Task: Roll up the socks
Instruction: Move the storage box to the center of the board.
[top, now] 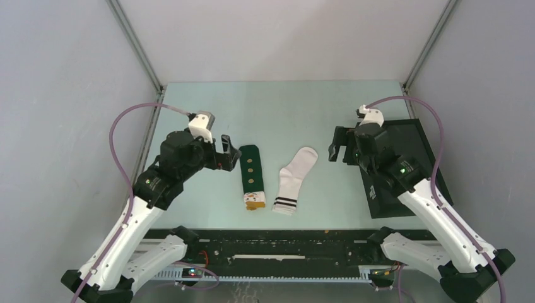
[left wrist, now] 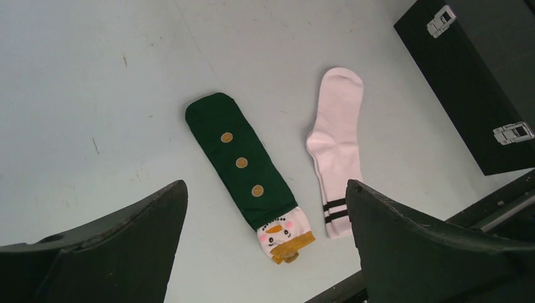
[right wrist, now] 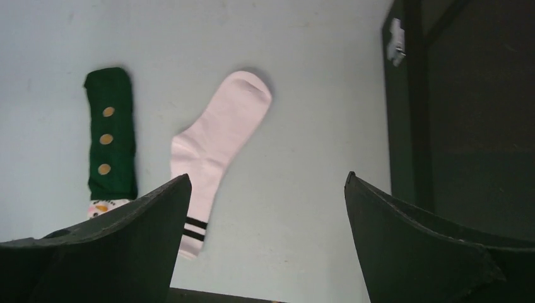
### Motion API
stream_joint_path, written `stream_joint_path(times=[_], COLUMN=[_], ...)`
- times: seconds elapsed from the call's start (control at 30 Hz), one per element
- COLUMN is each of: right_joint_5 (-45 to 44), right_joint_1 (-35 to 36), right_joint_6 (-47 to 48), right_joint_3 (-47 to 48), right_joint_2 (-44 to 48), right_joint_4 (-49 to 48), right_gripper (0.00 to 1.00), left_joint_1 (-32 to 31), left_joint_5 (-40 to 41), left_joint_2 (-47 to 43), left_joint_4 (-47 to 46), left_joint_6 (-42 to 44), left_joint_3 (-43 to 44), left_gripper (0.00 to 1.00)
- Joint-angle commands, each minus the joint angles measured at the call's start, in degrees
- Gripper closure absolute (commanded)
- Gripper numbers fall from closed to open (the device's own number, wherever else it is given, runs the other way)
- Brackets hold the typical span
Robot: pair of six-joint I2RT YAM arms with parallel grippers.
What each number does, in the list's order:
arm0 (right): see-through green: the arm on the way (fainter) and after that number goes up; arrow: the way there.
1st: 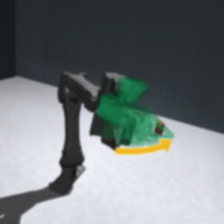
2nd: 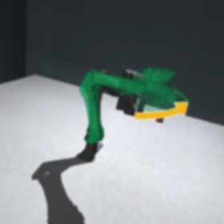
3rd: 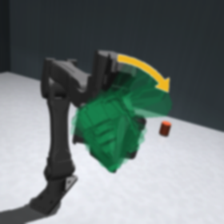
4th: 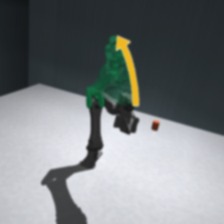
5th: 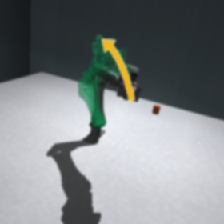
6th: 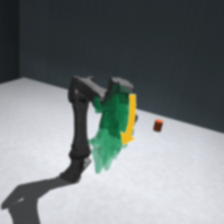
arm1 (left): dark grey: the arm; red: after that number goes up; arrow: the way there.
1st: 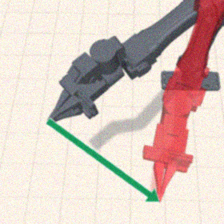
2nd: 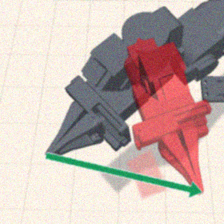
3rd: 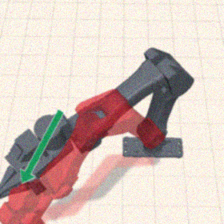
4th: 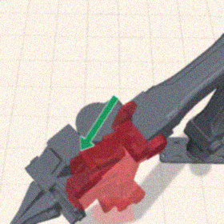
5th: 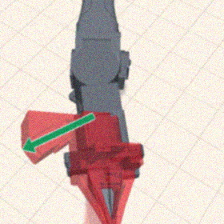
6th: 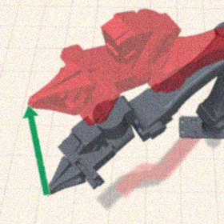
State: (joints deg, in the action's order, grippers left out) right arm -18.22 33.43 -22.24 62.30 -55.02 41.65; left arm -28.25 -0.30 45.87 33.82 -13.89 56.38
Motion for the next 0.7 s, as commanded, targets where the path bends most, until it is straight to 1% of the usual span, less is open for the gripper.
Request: stream_joint_path(times=[0.0,0.07,0.17,0.4,0.53,0.67], right_joint_5=[-9.16,-10.06,-9.52,-7.14,-7.88,-9.48], right_joint_1=[-1.66,-4.04,-9.85,-26.75,-36.84,-42.38], right_joint_6=[-6.51,-8.09,-10.12,-13.29,-17.81,-23.57], right_joint_3=[4.02,4.49,4.95,3.05,1.10,-0.54], right_joint_2=[0.32,0.33,0.16,1.05,-0.03,-2.72], right_joint_4=[9.28,12.72,17.69,22.58,26.11,29.95], right_gripper=[0.01,0.00,0.00,0.00,0.00,0.00], left_joint_1=[-0.49,-0.53,-0.57,-0.63,-0.66,-0.67], left_joint_5=[-4.15,-4.50,-5.04,-6.29,-7.10,-8.60], left_joint_2=[0.43,0.55,0.71,0.41,-0.34,-0.78], left_joint_4=[0.01,0.01,0.00,-1.29,-2.23,-3.04], left_joint_6=[2.17,2.52,2.89,3.14,2.96,2.49], left_joint_3=[4.03,4.04,4.15,3.07,1.54,0.08], left_gripper=[0.00,0.00,0.00,0.00,0.00,0.00])
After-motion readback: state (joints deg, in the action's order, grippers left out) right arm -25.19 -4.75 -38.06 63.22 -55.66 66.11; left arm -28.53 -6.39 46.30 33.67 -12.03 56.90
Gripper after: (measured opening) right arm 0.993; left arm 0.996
